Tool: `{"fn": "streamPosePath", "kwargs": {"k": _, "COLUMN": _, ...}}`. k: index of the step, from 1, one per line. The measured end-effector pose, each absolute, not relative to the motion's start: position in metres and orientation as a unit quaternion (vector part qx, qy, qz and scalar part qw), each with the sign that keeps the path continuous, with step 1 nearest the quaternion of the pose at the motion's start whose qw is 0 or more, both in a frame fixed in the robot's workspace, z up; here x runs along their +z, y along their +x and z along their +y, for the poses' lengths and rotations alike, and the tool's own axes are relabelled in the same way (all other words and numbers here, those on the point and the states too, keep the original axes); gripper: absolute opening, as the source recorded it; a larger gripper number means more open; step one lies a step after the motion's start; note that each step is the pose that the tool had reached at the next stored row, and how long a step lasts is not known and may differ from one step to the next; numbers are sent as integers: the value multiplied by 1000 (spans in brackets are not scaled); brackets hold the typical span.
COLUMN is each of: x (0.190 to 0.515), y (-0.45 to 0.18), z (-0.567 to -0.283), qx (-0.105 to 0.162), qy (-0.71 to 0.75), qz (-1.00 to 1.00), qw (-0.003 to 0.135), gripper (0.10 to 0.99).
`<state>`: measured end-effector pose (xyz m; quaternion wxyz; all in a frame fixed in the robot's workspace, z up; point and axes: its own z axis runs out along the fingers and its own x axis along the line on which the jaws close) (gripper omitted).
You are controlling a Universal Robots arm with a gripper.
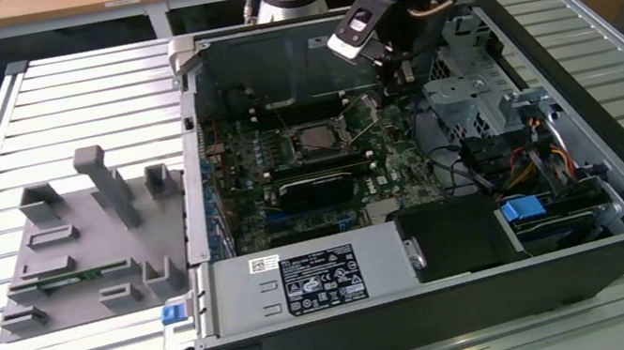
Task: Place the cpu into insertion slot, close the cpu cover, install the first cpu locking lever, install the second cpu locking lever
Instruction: 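Close the cpu cover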
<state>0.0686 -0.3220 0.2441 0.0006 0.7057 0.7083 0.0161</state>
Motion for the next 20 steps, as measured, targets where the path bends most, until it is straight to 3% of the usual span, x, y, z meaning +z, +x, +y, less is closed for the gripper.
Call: {"fn": "streamPosePath", "kwargs": {"k": 20, "x": 238, "y": 53, "z": -322, "qx": 17, "qy": 706, "qz": 708, "qw": 0, "gripper": 106}}
